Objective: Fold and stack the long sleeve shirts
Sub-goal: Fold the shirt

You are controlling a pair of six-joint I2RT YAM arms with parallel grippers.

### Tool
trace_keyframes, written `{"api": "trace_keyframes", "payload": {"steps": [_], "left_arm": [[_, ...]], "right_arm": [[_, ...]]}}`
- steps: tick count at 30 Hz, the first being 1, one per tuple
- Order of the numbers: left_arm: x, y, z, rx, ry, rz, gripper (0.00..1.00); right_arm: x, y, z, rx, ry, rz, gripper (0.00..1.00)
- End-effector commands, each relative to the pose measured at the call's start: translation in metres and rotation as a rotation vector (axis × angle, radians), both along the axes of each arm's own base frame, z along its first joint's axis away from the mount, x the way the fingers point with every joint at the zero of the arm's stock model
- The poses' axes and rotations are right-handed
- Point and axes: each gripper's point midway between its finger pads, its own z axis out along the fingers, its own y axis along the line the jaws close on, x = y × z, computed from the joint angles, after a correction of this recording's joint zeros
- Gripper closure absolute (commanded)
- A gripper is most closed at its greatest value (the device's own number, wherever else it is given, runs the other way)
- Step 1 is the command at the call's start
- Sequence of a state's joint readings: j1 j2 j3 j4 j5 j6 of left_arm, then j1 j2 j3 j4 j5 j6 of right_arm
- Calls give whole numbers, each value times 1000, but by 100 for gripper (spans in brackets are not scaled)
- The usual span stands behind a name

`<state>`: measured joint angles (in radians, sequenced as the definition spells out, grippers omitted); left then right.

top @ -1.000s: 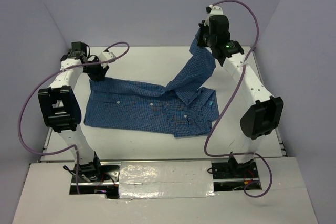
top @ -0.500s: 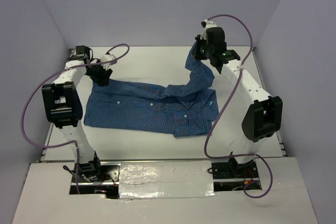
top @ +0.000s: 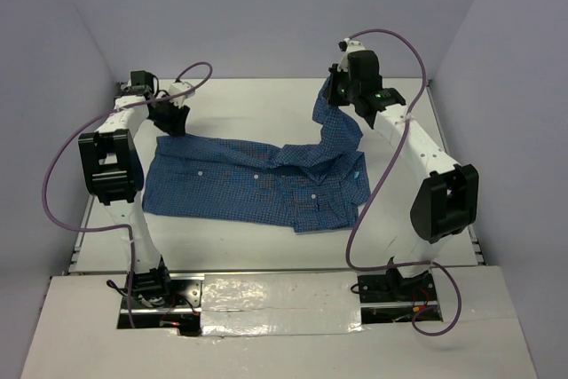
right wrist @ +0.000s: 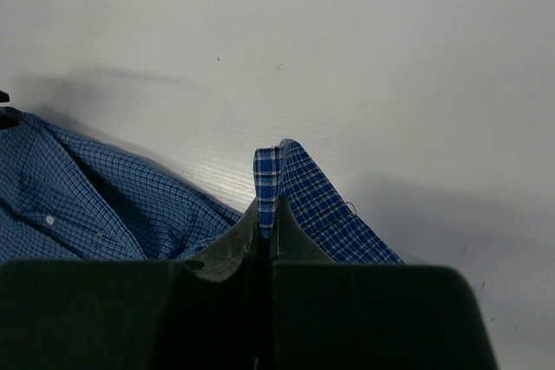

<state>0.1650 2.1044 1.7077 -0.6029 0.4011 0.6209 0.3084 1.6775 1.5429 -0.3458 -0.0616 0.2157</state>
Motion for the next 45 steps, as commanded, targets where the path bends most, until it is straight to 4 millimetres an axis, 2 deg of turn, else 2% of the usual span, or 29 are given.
{"api": "trace_keyframes", "payload": {"steps": [1,2,5,11,14,17,18,21,22,24,25,27,29,31,33,35,38,40,41,43,44,45], "left_arm": [[-10,-8,-7,-42,51,-8,46],[-12,-8,-8,-46,55,-11,53],[-17,-12,-10,-55,69,-29,59],[-18,-9,-15,-40,86,-28,53],[-9,-5,-13,-34,59,-4,42],[1,-5,-9,-39,38,5,41],[3,-5,-10,-39,41,5,42],[-3,-8,-14,-50,71,-13,59],[-6,-9,-15,-51,77,-20,68],[-13,-11,-17,-56,90,-35,77],[-15,-13,-15,-62,90,-44,85],[-18,-14,-15,-68,93,-47,90],[-17,-14,-11,-67,81,-44,90],[-15,-14,-2,-67,55,-41,92],[-14,-14,11,-66,19,-39,91],[-9,-13,22,-64,-41,-44,83],[-15,-17,36,-54,-107,-80,67],[-16,-18,36,-52,-118,-98,57],[-19,-18,30,-55,-99,-97,55],[-21,-17,24,-57,-66,-89,55],[-26,-16,10,-55,-7,-74,57],[-23,-12,10,-50,7,-52,60]], "right_arm": [[-3,8,32,29,-86,16,100],[-3,8,31,27,-84,15,100],[-3,7,32,19,-83,11,100],[-4,4,35,12,-94,4,100],[-4,5,34,11,-90,8,100],[-5,7,32,11,-85,14,100],[-5,6,33,11,-86,12,100],[-5,5,34,9,-90,10,100],[-5,4,33,8,-89,7,100],[-5,4,34,8,-91,6,100],[-5,4,33,7,-91,4,100],[-5,5,31,6,-86,7,100],[-5,6,30,6,-82,10,100],[-5,6,30,4,-82,13,100],[-4,5,31,0,-84,10,100],[-5,3,32,-11,-86,6,100],[-7,1,35,-13,-93,2,100],[-9,2,34,-11,-91,12,100],[-9,2,33,-12,-90,12,100],[-10,2,31,-13,-89,11,100],[-10,2,31,-13,-87,11,100],[-11,1,30,-14,-87,10,100]]}}
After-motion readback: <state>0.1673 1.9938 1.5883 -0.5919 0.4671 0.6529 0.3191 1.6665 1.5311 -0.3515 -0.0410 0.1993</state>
